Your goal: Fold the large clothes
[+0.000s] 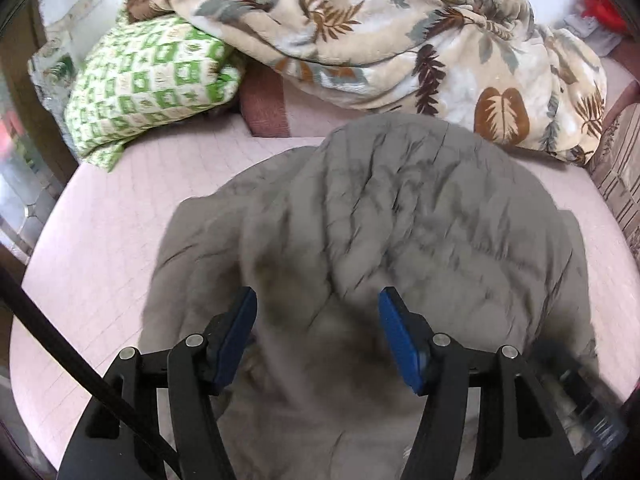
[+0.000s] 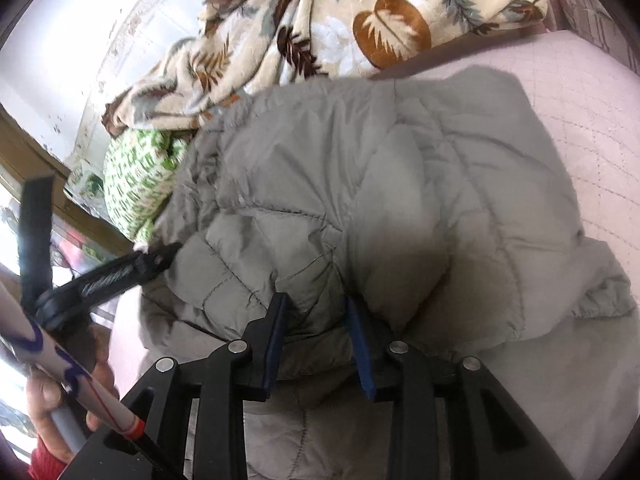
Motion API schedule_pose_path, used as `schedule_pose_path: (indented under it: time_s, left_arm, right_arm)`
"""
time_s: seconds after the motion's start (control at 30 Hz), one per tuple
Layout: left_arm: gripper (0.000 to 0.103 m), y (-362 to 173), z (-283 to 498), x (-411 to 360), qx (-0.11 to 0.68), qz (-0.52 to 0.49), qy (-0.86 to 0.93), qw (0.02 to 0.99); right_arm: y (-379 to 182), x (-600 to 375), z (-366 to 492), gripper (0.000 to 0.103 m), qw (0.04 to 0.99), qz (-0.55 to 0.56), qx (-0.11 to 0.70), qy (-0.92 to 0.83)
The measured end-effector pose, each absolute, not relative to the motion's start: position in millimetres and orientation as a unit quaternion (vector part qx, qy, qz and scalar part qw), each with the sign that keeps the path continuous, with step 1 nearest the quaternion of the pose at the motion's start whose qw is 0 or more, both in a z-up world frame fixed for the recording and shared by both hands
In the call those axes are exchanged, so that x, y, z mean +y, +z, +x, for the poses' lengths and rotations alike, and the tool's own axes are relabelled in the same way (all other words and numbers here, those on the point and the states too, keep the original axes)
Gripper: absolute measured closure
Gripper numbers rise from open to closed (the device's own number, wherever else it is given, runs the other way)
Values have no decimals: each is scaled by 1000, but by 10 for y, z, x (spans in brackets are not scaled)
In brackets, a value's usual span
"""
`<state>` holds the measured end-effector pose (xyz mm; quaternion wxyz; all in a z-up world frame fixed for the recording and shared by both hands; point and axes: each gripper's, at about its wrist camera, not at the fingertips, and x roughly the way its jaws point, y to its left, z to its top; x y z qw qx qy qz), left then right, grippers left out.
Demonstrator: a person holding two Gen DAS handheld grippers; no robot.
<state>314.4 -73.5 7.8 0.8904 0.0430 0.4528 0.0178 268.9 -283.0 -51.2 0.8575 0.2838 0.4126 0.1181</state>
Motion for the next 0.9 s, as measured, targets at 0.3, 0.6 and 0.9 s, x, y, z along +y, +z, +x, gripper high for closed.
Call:
schedule_pose_path:
  time_s: [0.3,0.6,0.9]
  left_arm:
    - [38,-290,3045,-686,481,74,51,872]
    - [38,-92,2806,-769,464,106,54,878]
    - [38,79,2473,-852,433,141,72,887]
  right_arm:
    - [-535,-2799,2618,65,857,270,424,115]
    - [-407,-2850,2574,64,865,278,403,111]
    - [-21,-2940,2387,64,901,245,346,90]
